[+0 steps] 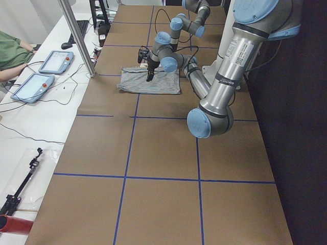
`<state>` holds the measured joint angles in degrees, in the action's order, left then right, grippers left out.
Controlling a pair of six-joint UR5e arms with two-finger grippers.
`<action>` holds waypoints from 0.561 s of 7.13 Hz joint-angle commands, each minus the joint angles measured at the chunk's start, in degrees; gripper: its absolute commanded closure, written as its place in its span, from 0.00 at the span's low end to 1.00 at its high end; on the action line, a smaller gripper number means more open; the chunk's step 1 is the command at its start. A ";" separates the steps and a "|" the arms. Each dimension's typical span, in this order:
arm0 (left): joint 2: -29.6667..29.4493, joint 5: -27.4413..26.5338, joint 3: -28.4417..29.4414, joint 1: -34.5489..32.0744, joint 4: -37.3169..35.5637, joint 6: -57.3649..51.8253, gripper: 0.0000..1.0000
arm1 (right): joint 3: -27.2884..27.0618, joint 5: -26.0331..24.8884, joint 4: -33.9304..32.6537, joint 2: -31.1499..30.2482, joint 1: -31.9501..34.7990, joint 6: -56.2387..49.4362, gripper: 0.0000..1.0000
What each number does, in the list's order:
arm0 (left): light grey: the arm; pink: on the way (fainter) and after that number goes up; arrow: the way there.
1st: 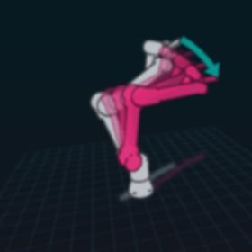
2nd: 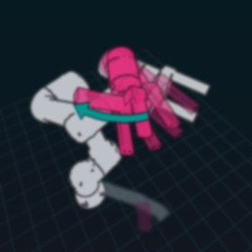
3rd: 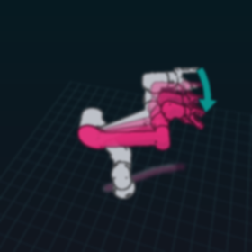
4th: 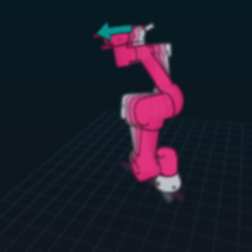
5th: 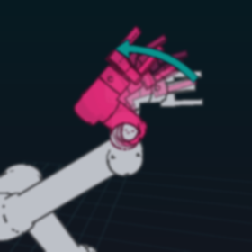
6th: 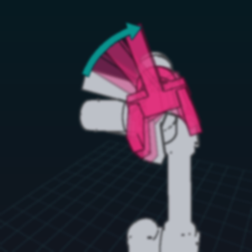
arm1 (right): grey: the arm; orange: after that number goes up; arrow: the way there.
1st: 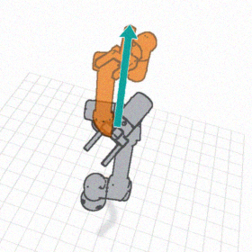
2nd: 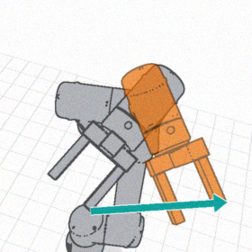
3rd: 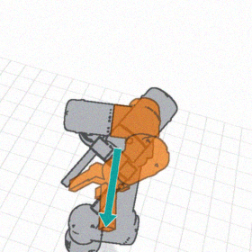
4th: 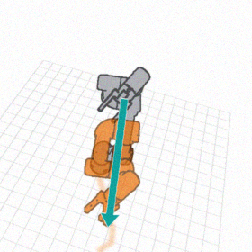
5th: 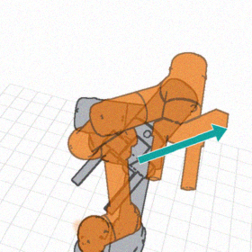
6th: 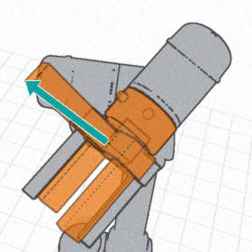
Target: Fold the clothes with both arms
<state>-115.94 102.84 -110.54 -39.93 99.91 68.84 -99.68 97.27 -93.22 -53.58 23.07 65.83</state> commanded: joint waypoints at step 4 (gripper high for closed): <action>0.37 0.08 -0.38 1.26 -0.51 1.55 0.00 | 5.64 -1.47 -2.57 1.82 -1.10 -3.43 0.00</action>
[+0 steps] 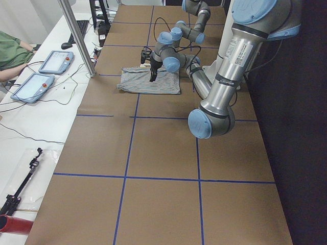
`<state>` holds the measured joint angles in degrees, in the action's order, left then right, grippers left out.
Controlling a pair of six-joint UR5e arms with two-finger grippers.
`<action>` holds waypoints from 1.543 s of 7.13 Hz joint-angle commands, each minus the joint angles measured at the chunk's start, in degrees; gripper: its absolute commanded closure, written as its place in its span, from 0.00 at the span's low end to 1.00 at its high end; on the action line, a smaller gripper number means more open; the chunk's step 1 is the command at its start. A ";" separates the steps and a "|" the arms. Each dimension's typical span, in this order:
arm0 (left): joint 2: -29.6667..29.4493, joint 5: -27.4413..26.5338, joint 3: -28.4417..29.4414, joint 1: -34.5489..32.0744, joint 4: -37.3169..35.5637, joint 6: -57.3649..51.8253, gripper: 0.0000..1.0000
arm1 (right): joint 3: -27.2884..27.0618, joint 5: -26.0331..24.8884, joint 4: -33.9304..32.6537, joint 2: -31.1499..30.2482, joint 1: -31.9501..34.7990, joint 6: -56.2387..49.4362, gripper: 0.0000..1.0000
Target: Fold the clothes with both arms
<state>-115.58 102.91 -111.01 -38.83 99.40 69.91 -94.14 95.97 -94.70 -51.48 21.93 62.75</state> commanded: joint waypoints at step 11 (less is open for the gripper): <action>-0.52 0.10 0.44 1.22 0.36 0.67 0.00 | -0.51 -0.26 -5.66 -1.60 1.18 -1.22 0.00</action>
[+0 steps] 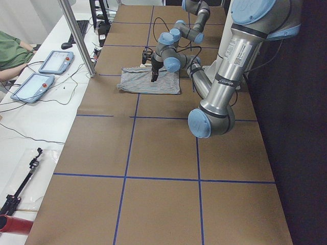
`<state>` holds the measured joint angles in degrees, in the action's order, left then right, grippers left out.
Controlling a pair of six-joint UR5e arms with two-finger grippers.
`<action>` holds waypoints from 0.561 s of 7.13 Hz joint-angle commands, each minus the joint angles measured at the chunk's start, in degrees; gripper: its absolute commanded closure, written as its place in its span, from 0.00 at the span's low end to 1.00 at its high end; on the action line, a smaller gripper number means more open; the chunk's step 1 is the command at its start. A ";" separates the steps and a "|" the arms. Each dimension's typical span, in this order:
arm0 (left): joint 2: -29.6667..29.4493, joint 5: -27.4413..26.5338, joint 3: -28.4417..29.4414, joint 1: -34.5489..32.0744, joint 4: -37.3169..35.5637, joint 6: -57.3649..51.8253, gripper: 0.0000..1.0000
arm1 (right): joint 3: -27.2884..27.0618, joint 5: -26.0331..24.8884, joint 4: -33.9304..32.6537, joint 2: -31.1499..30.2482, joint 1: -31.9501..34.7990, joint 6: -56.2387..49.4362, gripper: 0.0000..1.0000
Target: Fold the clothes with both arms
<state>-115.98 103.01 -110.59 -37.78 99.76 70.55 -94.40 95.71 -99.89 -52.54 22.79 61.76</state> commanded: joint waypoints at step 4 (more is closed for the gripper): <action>0.41 -0.09 0.11 0.17 0.09 -0.15 0.00 | -0.43 0.17 -1.01 0.95 0.50 -0.33 0.00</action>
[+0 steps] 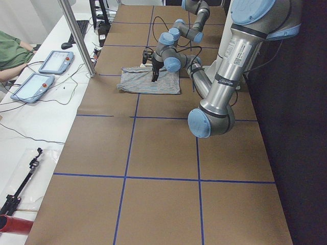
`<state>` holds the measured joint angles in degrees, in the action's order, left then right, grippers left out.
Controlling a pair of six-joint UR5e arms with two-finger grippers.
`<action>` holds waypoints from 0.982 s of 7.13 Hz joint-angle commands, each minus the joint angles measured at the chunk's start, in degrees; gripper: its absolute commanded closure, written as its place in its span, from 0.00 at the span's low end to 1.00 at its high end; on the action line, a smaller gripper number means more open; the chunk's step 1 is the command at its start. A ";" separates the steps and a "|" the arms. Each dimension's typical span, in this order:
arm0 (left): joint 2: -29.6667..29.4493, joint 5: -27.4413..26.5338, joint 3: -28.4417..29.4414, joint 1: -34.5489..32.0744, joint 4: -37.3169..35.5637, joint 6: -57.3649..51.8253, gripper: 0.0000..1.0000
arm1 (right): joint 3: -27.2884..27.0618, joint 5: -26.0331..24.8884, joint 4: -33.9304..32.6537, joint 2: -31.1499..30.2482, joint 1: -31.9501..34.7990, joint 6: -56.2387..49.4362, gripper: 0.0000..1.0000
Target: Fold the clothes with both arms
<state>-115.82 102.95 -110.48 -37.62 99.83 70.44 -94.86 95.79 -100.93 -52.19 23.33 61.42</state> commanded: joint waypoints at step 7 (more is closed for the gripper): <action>0.15 0.06 -0.08 0.00 0.01 0.14 0.00 | -0.67 0.01 -2.59 -0.63 -1.45 -0.86 0.00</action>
<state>-115.73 103.01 -110.49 -37.62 99.84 70.50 -95.03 95.87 -101.90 -52.61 21.45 61.19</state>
